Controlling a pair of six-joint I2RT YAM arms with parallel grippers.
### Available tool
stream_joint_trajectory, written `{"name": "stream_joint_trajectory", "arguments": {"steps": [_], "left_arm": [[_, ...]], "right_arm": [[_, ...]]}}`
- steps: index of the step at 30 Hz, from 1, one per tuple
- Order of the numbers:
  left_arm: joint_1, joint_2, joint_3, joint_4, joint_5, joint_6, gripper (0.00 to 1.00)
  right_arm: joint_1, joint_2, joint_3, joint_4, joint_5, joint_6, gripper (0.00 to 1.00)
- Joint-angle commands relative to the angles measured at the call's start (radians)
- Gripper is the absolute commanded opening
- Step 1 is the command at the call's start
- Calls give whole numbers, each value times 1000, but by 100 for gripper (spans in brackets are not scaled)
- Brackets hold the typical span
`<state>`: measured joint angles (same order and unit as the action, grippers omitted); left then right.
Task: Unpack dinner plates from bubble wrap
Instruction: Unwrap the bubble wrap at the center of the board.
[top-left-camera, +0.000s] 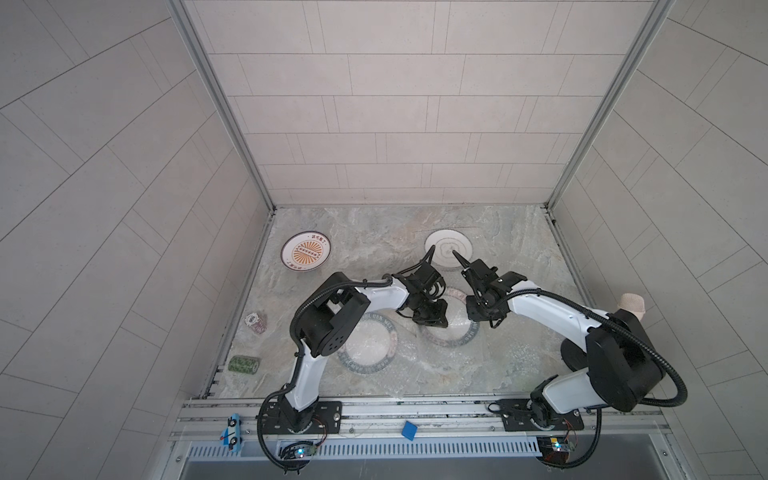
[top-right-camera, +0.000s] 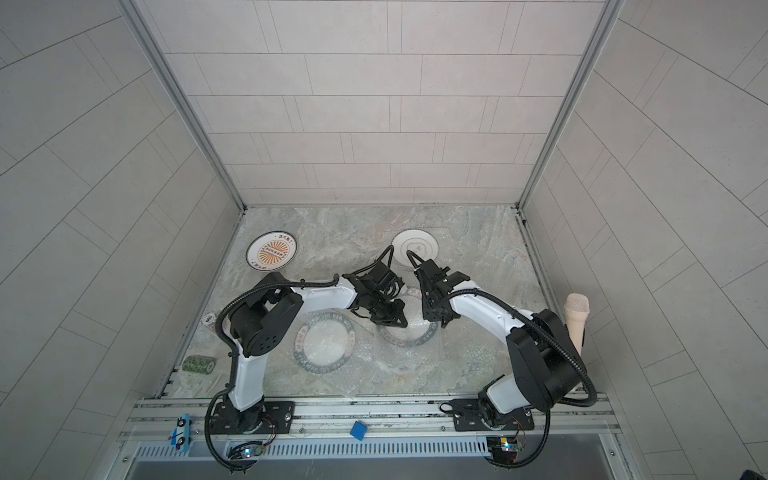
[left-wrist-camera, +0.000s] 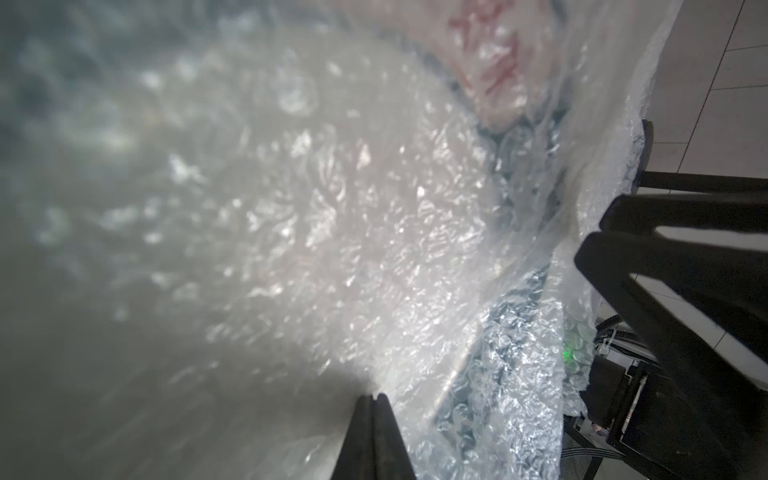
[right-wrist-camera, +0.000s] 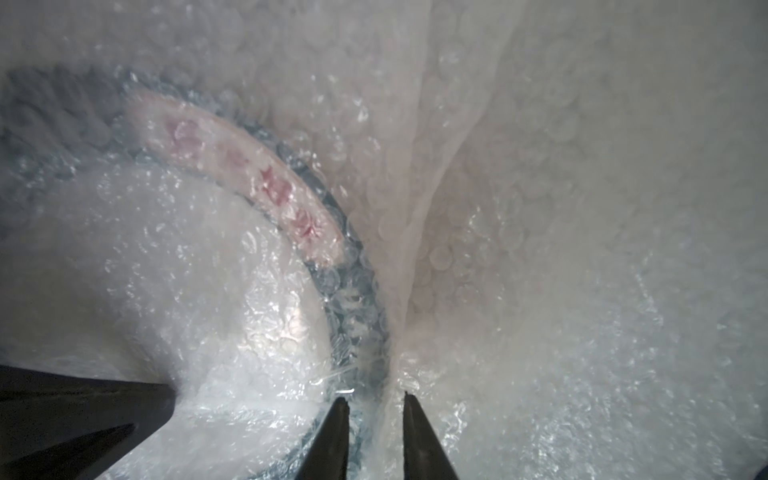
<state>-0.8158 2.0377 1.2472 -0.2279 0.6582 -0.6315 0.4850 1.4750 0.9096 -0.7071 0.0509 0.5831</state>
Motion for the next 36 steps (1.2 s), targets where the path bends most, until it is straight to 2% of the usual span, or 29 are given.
{"name": "stream_joint_trajectory", "arguments": {"steps": [1,7,17,25,31,36], "left_arm": [[-2,47,-29,-83,-46,-1,6],[-2,51,-36,-64,-39,-13,6],[-2,44,-42,-52,-29,-22,6],[-2,44,-45,-45,-29,-27,6],[-2,45,-45,-42,-26,-29,6],[-2,45,-46,-39,-22,-29,6]], "right_arm": [[16,26,19,-33,73,-5,30],[81,33,29,-13,54,0,40],[93,79,26,-48,197,8,36],[124,103,44,-55,220,0,31],[162,89,23,-54,200,10,38],[162,129,21,-68,262,20,38]]}}
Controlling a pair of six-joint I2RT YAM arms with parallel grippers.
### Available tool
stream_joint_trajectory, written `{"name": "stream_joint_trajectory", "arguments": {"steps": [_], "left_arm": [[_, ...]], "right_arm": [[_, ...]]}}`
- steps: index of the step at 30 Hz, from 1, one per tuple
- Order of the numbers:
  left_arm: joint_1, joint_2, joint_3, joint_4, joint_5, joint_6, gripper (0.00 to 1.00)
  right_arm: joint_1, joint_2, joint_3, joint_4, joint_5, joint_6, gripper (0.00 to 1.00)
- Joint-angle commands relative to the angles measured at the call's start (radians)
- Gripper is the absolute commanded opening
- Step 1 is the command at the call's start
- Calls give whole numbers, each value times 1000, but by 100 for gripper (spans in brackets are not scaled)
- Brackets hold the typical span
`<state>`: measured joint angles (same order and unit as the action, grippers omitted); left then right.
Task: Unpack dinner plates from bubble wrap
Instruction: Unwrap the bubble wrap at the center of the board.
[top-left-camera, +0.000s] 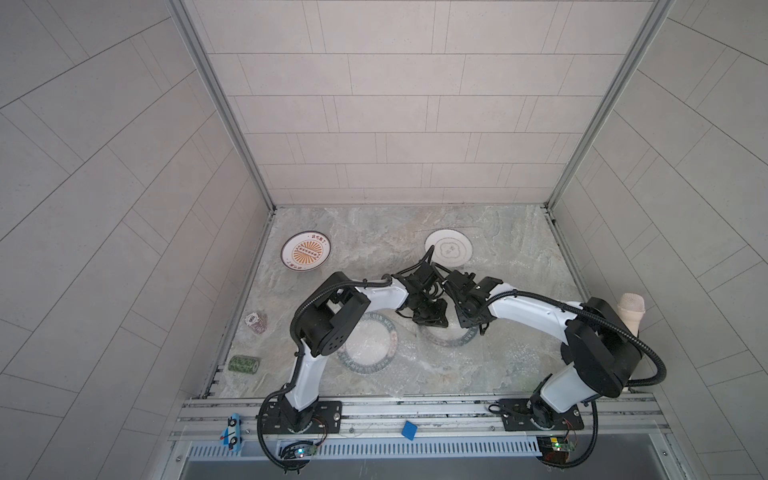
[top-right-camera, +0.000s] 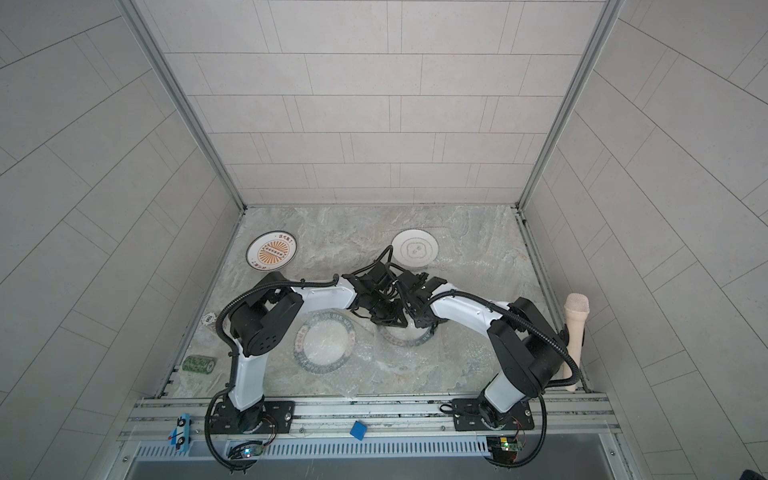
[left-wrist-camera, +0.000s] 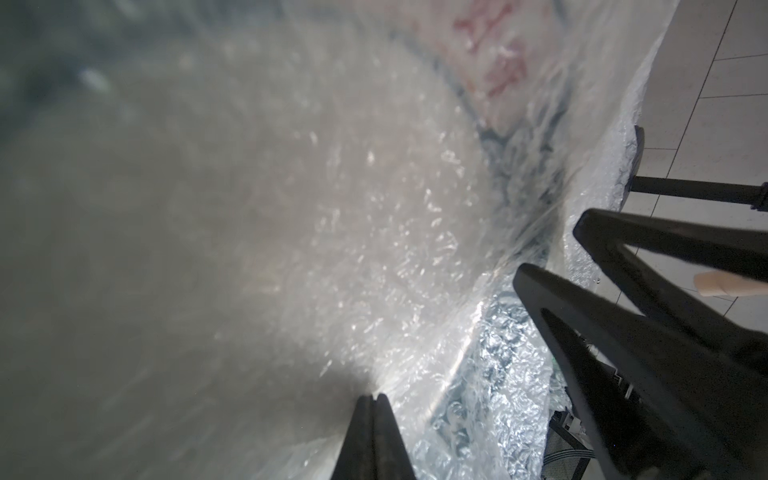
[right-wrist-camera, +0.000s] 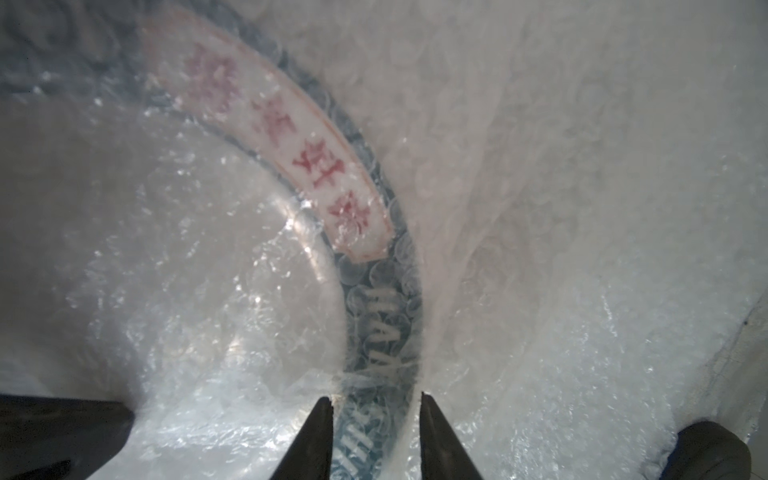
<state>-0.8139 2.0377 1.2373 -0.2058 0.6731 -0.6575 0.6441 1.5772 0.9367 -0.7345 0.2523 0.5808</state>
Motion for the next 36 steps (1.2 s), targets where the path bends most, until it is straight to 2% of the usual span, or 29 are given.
{"name": "stream_joint_trajectory", "arguments": {"steps": [1,6,10,16,20,36], "left_arm": [[-4,44,-38,-61,-36,-3,6],[-4,39,-44,-57,-38,-4,6],[-4,41,-45,-54,-37,-7,6],[-3,45,-47,-53,-33,-10,6],[-2,46,-46,-54,-31,-9,6],[1,55,-53,-55,-41,-16,6]], "right_arm": [[3,30,-6,-39,71,26,38],[5,41,-2,-31,81,31,37],[6,47,0,-45,106,42,32],[6,15,-7,-44,126,55,18],[6,30,1,-49,120,53,0],[-19,-71,2,-47,76,47,0]]}}
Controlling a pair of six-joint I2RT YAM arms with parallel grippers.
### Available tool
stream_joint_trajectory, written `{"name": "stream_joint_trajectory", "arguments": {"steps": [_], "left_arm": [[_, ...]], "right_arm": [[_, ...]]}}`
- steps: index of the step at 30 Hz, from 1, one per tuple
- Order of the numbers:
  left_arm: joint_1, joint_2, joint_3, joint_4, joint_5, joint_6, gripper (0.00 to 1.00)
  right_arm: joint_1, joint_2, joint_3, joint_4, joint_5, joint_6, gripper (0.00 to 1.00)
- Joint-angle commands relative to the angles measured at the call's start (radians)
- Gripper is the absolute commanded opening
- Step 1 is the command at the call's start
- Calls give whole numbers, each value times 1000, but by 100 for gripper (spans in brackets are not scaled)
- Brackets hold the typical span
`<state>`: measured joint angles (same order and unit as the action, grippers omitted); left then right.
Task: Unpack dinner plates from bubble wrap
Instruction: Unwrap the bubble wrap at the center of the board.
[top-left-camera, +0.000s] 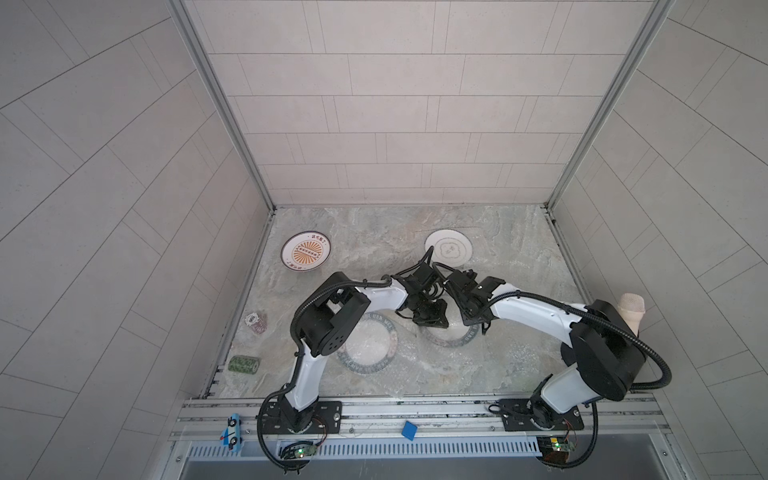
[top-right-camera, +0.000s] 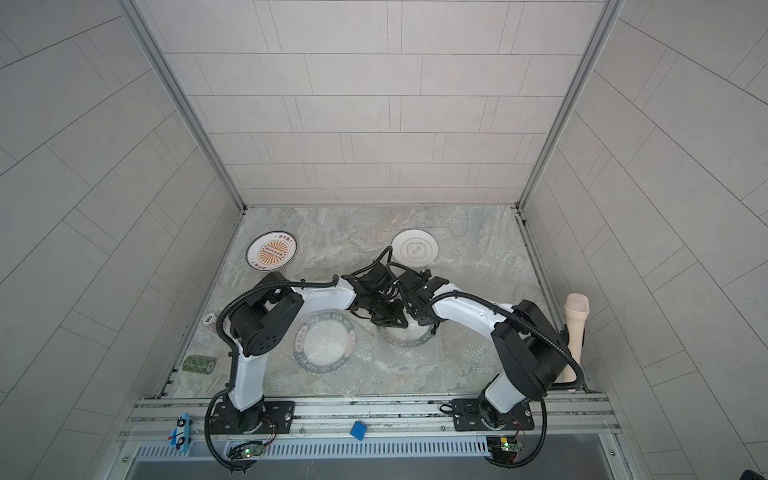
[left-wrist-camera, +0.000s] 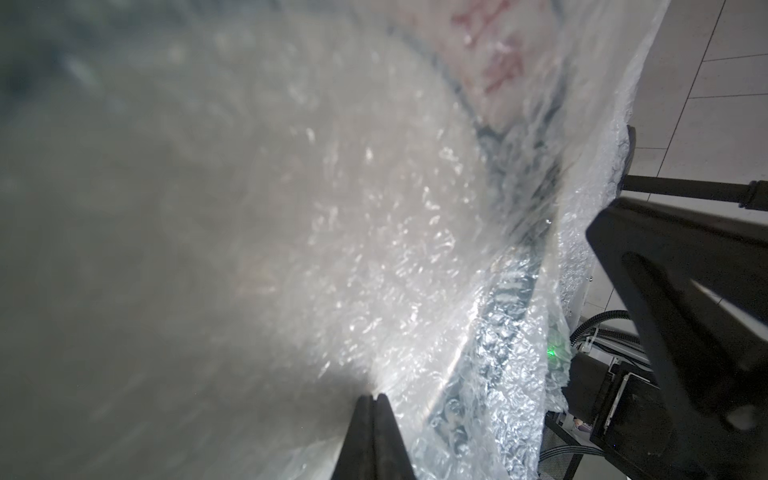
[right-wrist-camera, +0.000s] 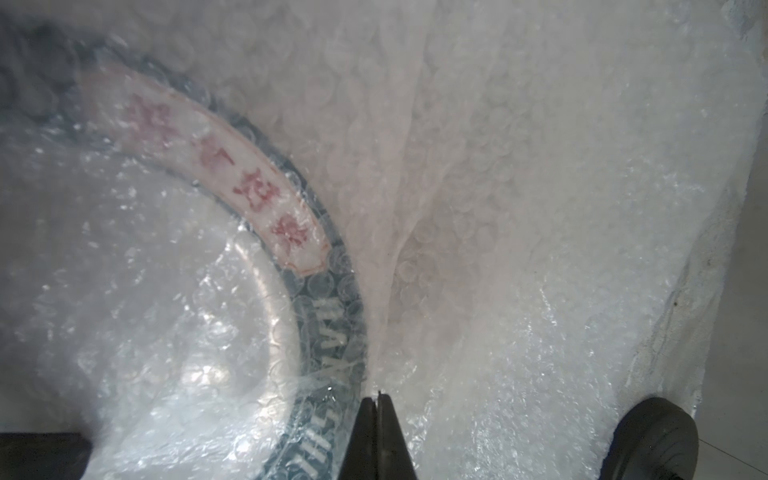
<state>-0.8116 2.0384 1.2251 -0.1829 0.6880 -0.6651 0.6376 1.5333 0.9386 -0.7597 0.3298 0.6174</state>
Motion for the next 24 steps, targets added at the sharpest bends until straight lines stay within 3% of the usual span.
{"name": "stream_joint_trajectory", "arguments": {"steps": [1,4,8,12,17,24], "left_arm": [[-2,53,-40,-79,-55,-8,6],[0,51,-39,-79,-54,-6,6],[0,54,-42,-75,-54,-8,6],[1,56,-47,-69,-51,-10,6],[1,55,-49,-69,-51,-10,6],[2,57,-50,-64,-53,-14,6]], "right_arm": [[-17,-26,-2,-20,-8,7,0],[-21,-18,5,-23,-54,0,2],[-16,-31,-40,1,-139,4,32],[-13,-48,-68,1,-138,16,35],[-13,-48,-79,-33,-82,46,30],[-9,-85,-70,-44,-36,55,11]]}}
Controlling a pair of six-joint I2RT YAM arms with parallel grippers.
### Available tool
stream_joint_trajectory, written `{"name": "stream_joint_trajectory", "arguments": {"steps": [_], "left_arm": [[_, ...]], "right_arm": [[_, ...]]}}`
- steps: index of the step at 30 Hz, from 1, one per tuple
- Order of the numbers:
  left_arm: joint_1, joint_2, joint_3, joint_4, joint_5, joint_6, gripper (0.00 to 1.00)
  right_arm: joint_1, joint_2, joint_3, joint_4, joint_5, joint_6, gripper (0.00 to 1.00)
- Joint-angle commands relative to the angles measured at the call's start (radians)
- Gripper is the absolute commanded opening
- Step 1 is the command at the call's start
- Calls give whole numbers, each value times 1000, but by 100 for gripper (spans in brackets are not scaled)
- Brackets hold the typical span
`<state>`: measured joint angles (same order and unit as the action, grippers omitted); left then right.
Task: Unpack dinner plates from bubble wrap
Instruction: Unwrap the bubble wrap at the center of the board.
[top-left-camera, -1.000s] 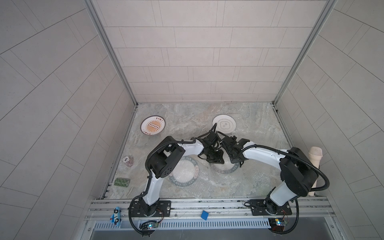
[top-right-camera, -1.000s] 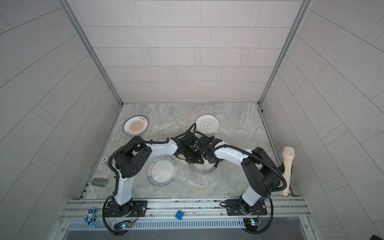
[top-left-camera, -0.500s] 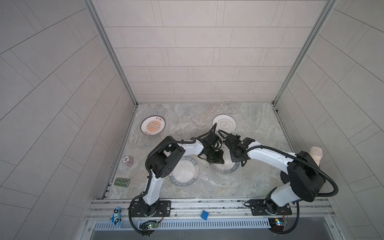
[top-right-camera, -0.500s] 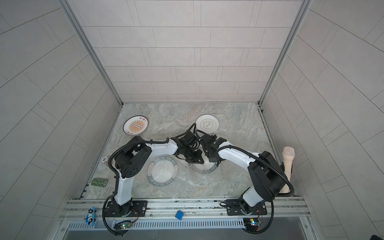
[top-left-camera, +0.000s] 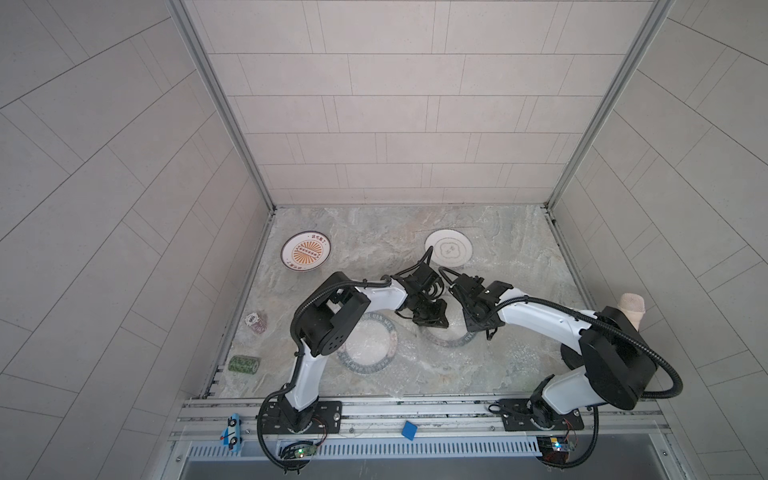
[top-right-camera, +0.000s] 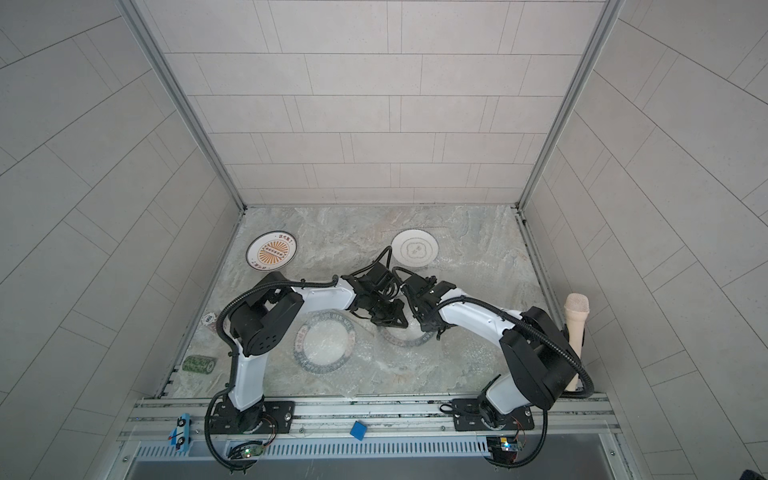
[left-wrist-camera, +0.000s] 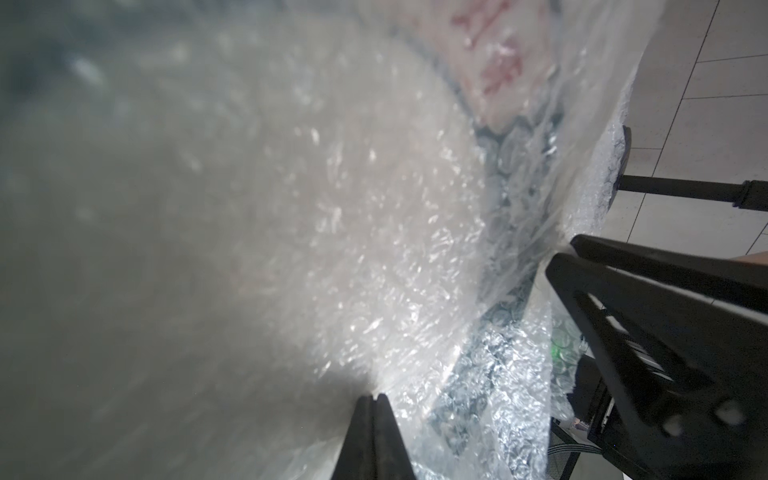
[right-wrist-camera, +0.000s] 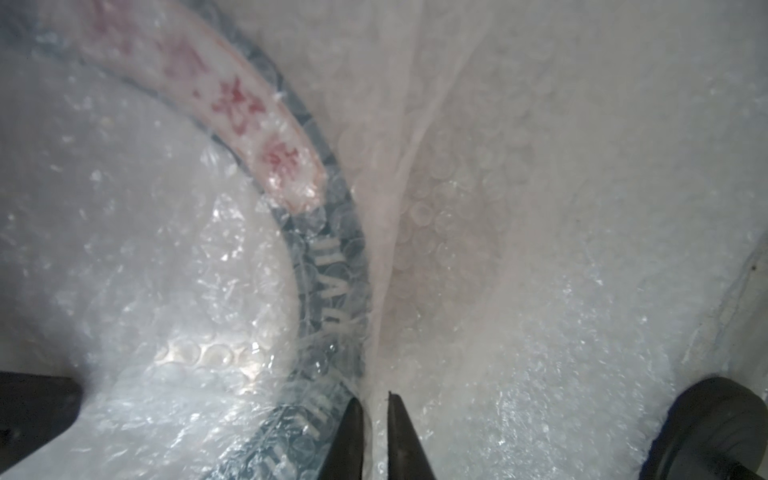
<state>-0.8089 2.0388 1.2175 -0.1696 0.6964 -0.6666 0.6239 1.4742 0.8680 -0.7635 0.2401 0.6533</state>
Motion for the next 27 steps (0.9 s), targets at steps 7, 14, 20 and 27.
{"name": "stream_joint_trajectory", "arguments": {"steps": [7,14,20,27], "left_arm": [[-1,53,-50,-77,-61,-13,6],[-1,57,-52,-80,-60,-13,6],[-1,52,-65,-79,-62,-13,6],[2,53,-74,-67,-61,-21,6]], "right_arm": [[4,10,15,-35,74,12,0],[-38,8,34,11,104,7,0],[-89,-27,-9,91,47,41,0],[-175,-171,-131,108,45,100,0]]}}
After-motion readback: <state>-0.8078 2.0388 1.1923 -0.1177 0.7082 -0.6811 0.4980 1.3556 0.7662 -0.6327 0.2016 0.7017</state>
